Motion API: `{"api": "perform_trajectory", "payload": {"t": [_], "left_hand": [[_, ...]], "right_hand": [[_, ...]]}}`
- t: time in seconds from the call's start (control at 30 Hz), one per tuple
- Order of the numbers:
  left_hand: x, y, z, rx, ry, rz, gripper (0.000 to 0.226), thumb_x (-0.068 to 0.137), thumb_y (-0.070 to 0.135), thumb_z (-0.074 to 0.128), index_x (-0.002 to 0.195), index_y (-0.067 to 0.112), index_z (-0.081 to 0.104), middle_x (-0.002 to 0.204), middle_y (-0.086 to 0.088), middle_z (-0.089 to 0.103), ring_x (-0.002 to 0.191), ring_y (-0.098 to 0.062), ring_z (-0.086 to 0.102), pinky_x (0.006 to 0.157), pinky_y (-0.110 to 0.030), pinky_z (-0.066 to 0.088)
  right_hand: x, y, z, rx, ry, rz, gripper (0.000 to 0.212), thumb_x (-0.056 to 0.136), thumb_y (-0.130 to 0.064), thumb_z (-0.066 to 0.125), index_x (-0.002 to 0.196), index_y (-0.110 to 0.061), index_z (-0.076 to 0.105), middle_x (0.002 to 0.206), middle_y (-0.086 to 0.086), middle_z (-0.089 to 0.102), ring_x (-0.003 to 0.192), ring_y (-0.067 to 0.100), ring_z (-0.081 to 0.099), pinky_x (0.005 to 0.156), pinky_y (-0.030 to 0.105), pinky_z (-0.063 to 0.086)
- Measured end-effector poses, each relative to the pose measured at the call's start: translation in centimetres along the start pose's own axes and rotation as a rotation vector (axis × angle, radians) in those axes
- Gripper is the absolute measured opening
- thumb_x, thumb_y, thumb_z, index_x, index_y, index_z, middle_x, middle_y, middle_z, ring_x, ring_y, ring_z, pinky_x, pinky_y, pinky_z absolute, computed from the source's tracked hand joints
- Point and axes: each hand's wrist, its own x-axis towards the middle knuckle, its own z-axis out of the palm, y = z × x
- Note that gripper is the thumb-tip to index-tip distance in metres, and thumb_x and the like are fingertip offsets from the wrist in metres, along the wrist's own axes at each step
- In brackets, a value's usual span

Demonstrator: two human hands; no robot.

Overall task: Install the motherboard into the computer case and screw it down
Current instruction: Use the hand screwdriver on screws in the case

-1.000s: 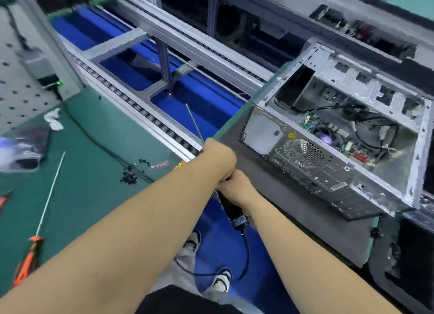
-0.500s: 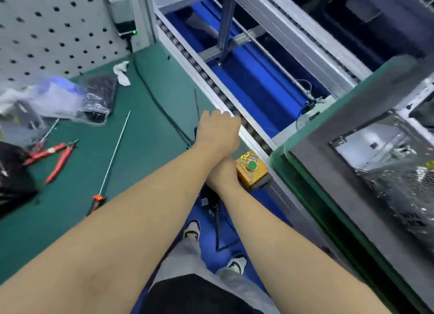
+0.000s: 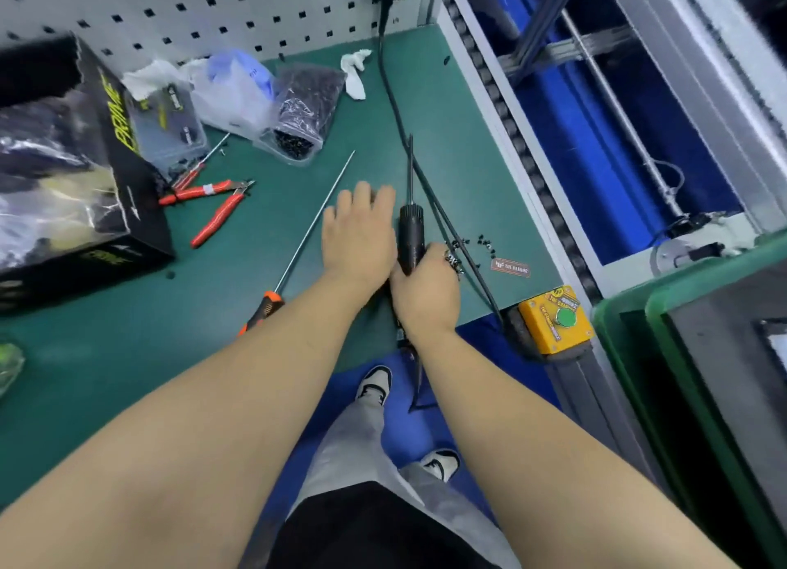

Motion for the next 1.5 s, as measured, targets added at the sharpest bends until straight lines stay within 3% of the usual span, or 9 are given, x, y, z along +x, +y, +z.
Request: {"api": "perform_trajectory", "payload": {"t": [0.27,0.57,0.7,0.77,0.87,0.93,1.13,1.33,1.5], "left_hand": [[-3.0,-5.1,1.9,0.123,-0.096,-0.428,0.04,0.089,-0.001,0.043,0.126,0.014,0.043,0.118,-0.012,0.051,0.105,-0.033,0.049,0.077,-0.041,0.038],[-1.2,-3.9,0.0,-0.109,-0.156,-0.496,0.019,0.084,0.007,0.047,0.102,0.014,0.045,0.103,-0.016,0.063,0.094,-0.041,0.062,0.066,-0.038,0.038],[2.6,-0.1,-3.8,-0.374,-0.224,-0.599,0.009,0.082,0.018,0.052,0.089,0.017,0.047,0.107,-0.014,0.066,0.1,-0.038,0.063,0.07,-0.034,0.038],[4.5,2.1,-5.9,-0.636,-0.21,-0.675,0.009,0.08,0.018,0.052,0.087,0.012,0.054,0.103,-0.014,0.067,0.099,-0.037,0.063,0.069,-0.032,0.04],[6.0,6.1,-8.3,-0.798,-0.152,-0.563,0.022,0.081,0.015,0.047,0.094,0.004,0.06,0.104,-0.018,0.065,0.093,-0.036,0.062,0.063,-0.035,0.042],[6.2,9.2,-9.4,-0.845,-0.123,-0.442,0.01,0.084,0.015,0.043,0.075,0.014,0.048,0.099,-0.015,0.063,0.072,-0.028,0.051,0.054,-0.033,0.031],[6.0,21.7,-11.9,-1.024,-0.163,-0.063,0.032,0.097,0.02,0.04,0.065,0.016,0.04,0.08,-0.013,0.056,0.07,-0.027,0.042,0.057,-0.034,0.029],[1.3,37.9,-16.8,-1.244,-0.358,0.294,0.037,0.105,0.027,0.036,0.095,0.004,0.064,0.085,-0.007,0.061,0.077,-0.025,0.053,0.064,-0.032,0.036],[-5.8,48.6,-18.9,-1.379,-0.49,0.424,0.034,0.106,0.029,0.036,0.073,0.019,0.039,0.072,0.003,0.046,0.062,-0.011,0.042,0.051,-0.017,0.033]], "right_hand": [[0.8,-0.1,0.9,-0.098,0.051,-0.046,0.05,0.097,-0.034,0.063,0.137,-0.009,0.046,0.134,0.013,0.046,0.122,0.034,0.047,0.096,0.042,0.043],[0.3,-1.7,0.8,-0.144,0.191,-0.321,0.042,0.096,-0.024,0.055,0.138,-0.018,0.056,0.13,0.006,0.052,0.118,0.028,0.045,0.095,0.042,0.027],[0.5,-2.4,-0.3,0.126,0.124,-0.339,0.028,0.099,-0.016,0.051,0.124,-0.014,0.063,0.112,0.002,0.065,0.107,0.024,0.055,0.092,0.04,0.038],[0.6,-2.9,-1.7,0.462,0.027,-0.27,0.019,0.1,-0.017,0.046,0.103,-0.023,0.065,0.086,-0.01,0.065,0.084,0.014,0.058,0.074,0.035,0.042],[1.0,-2.8,-4.6,0.705,-0.009,-0.214,0.039,0.096,-0.026,0.041,0.062,-0.039,0.054,0.058,-0.018,0.052,0.06,0.005,0.044,0.06,0.026,0.036],[1.3,-2.2,-7.1,0.782,0.01,-0.188,0.039,0.092,-0.031,0.042,0.054,-0.037,0.051,0.055,-0.015,0.046,0.059,0.01,0.04,0.059,0.026,0.034],[1.6,2.6,-17.0,0.898,0.255,-0.148,0.045,0.094,-0.023,0.048,0.052,-0.038,0.052,0.05,-0.016,0.044,0.049,0.004,0.037,0.048,0.02,0.034],[-2.7,10.5,-29.4,1.003,0.639,-0.076,0.039,0.106,-0.018,0.041,0.068,-0.02,0.044,0.053,-0.014,0.046,0.053,0.006,0.041,0.057,0.029,0.036],[-8.2,18.2,-38.3,0.909,0.813,0.038,0.04,0.102,-0.025,0.039,0.063,-0.021,0.045,0.045,-0.006,0.045,0.04,0.016,0.038,0.043,0.026,0.031]]}}
